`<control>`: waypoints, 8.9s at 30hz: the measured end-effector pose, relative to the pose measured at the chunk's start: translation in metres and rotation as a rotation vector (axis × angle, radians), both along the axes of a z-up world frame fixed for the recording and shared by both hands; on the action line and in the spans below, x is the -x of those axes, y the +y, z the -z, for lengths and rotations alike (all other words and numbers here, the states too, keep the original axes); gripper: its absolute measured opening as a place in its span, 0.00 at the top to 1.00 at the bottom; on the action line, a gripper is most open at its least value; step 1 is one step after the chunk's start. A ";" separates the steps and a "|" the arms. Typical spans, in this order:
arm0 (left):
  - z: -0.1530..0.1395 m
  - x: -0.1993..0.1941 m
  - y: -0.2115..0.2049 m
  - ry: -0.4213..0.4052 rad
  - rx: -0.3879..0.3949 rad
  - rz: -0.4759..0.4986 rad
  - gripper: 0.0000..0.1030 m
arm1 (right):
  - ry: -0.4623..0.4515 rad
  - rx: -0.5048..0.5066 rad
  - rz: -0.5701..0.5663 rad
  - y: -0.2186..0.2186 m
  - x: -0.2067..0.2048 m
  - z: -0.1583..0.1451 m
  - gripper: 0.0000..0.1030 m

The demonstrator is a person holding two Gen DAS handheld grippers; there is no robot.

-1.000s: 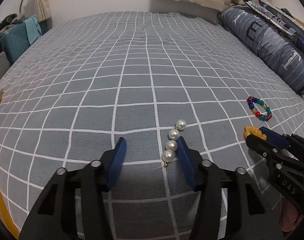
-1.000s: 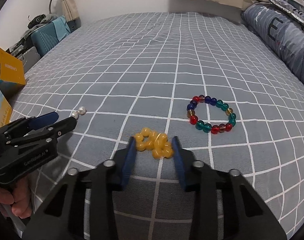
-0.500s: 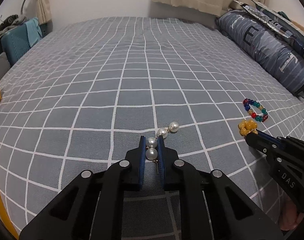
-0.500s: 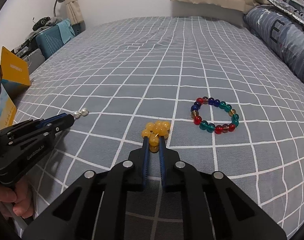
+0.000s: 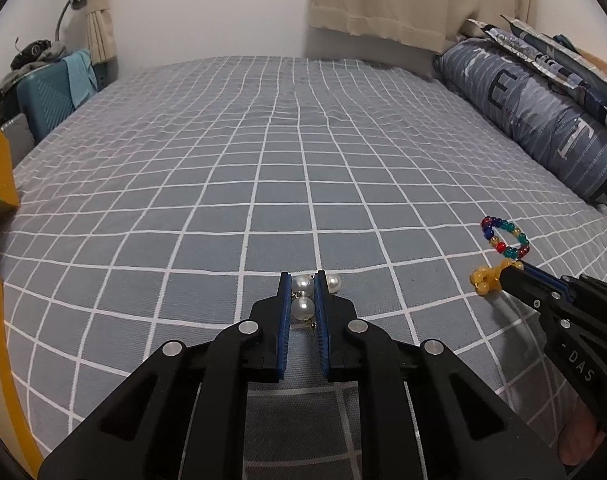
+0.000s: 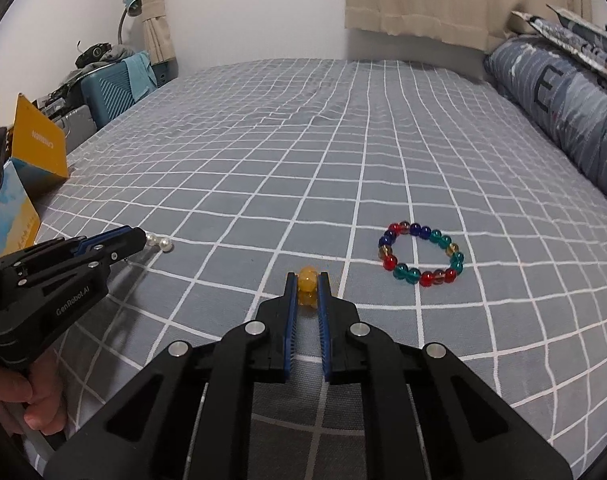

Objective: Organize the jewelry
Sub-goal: 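Carry the pearl string and yellow beads into the white box with both tools, then open both tools to drop the pearls and yellow beads in the box, then move both tools back over the red and multicolour bead bracelets, then grasp red bead bracelet with left tool while right tool grasps multicolour bead bracelet, then carry both bead bracelets into the white box with both tools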

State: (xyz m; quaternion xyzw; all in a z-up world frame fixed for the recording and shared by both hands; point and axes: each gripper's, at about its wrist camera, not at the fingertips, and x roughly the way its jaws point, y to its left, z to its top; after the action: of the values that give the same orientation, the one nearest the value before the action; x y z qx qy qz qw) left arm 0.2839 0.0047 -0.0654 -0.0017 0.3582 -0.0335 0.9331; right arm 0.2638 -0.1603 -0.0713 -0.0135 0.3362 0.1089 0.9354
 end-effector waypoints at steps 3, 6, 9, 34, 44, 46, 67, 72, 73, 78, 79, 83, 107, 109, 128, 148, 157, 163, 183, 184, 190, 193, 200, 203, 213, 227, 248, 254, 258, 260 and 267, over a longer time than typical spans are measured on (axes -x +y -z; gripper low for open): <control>-0.004 0.002 0.000 0.005 -0.013 -0.005 0.90 | 0.000 0.023 0.001 0.004 0.000 -0.004 0.91; -0.008 0.003 0.001 0.011 -0.023 -0.014 0.90 | 0.011 0.020 0.010 0.004 -0.001 -0.008 0.91; -0.012 0.004 0.005 0.035 -0.020 -0.033 0.90 | 0.028 0.020 0.026 0.002 -0.002 -0.011 0.91; -0.088 0.046 0.024 0.108 -0.007 -0.119 0.89 | 0.128 -0.020 0.071 0.020 0.023 -0.086 0.91; -0.131 0.064 0.057 0.124 0.000 -0.157 0.89 | 0.123 -0.014 0.046 0.044 0.031 -0.120 0.91; -0.141 0.069 0.065 0.122 0.001 -0.167 0.90 | 0.119 -0.011 0.029 0.053 0.033 -0.128 0.91; -0.195 0.146 0.181 0.079 0.002 -0.387 0.89 | 0.078 -0.004 -0.239 0.198 0.059 -0.179 0.91; -0.200 0.167 0.211 0.073 0.001 -0.450 0.89 | 0.059 -0.001 -0.313 0.241 0.072 -0.189 0.91; -0.200 0.173 0.219 0.074 0.002 -0.469 0.89 | 0.055 0.001 -0.328 0.250 0.075 -0.190 0.91; -0.195 0.193 0.247 0.084 0.012 -0.534 0.89 | 0.043 0.007 -0.404 0.286 0.092 -0.194 0.91; -0.193 0.197 0.254 0.088 0.015 -0.549 0.89 | 0.044 0.009 -0.420 0.293 0.096 -0.193 0.91; -0.186 0.216 0.277 0.098 0.023 -0.604 0.89 | 0.047 0.014 -0.467 0.316 0.108 -0.188 0.91; -0.103 0.254 0.335 0.256 0.108 -0.729 0.89 | 0.207 0.131 -0.560 0.384 0.112 -0.102 0.91; -0.099 0.254 0.336 0.266 0.113 -0.729 0.89 | 0.218 0.138 -0.561 0.385 0.112 -0.098 0.91; -0.112 0.255 0.330 0.236 0.083 -0.737 0.34 | 0.267 0.066 -0.566 0.373 0.109 -0.109 0.36; -0.143 0.166 0.207 0.129 0.057 -0.460 0.06 | 0.119 0.024 -0.225 0.169 0.013 -0.147 0.09; -0.124 0.123 0.095 0.158 0.053 -0.231 0.06 | 0.152 0.058 -0.019 0.050 -0.030 -0.107 0.09; -0.107 0.111 0.033 0.183 0.050 -0.104 0.06 | 0.197 0.057 0.073 -0.011 -0.044 -0.079 0.09; 0.000 0.150 -0.050 0.345 0.013 0.085 0.06 | 0.378 0.040 0.221 -0.084 -0.088 0.003 0.40; 0.004 0.153 -0.051 0.356 0.021 0.088 0.06 | 0.389 0.036 0.222 -0.085 -0.090 0.006 0.41; 0.016 0.163 -0.057 0.365 0.006 0.097 0.17 | 0.397 0.051 0.236 -0.085 -0.095 0.013 0.58; 0.014 0.169 -0.058 0.363 0.006 0.109 0.29 | 0.396 0.054 0.238 -0.086 -0.098 0.012 0.65; 0.013 0.163 -0.058 0.384 -0.002 0.133 0.73 | 0.408 0.049 0.238 -0.083 -0.099 0.013 0.87; 0.010 0.160 -0.057 0.400 0.010 0.132 0.87 | 0.410 0.049 0.244 -0.085 -0.098 0.013 0.91; 0.010 0.160 -0.059 0.391 0.002 0.128 0.87 | 0.409 0.017 0.260 -0.086 -0.091 0.008 0.91; -0.002 0.165 -0.056 0.392 -0.018 0.106 0.87 | 0.368 -0.007 0.245 -0.084 -0.077 -0.015 0.91; -0.056 0.140 -0.033 0.327 -0.001 0.061 0.87 | 0.257 -0.031 0.168 -0.068 -0.038 -0.081 0.91; -0.071 0.115 -0.013 0.303 -0.019 0.004 0.87 | 0.225 -0.032 0.147 -0.059 -0.025 -0.102 0.91; -0.088 0.102 0.007 0.280 -0.014 -0.045 0.87 | 0.205 -0.025 0.122 -0.044 -0.014 -0.118 0.91; -0.096 0.097 0.019 0.270 -0.014 -0.069 0.87 | 0.201 -0.019 0.112 -0.035 -0.009 -0.123 0.91; -0.125 0.090 0.059 0.241 -0.012 -0.146 0.87 | 0.169 -0.004 0.030 0.013 0.010 -0.143 0.91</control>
State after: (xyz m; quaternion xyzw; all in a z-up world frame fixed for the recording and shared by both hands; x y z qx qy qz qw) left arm 0.1936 0.0633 0.0598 -0.0262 0.4666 0.0369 0.8833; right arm 0.2541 -0.1475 0.0716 0.0026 0.4140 0.0965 0.9051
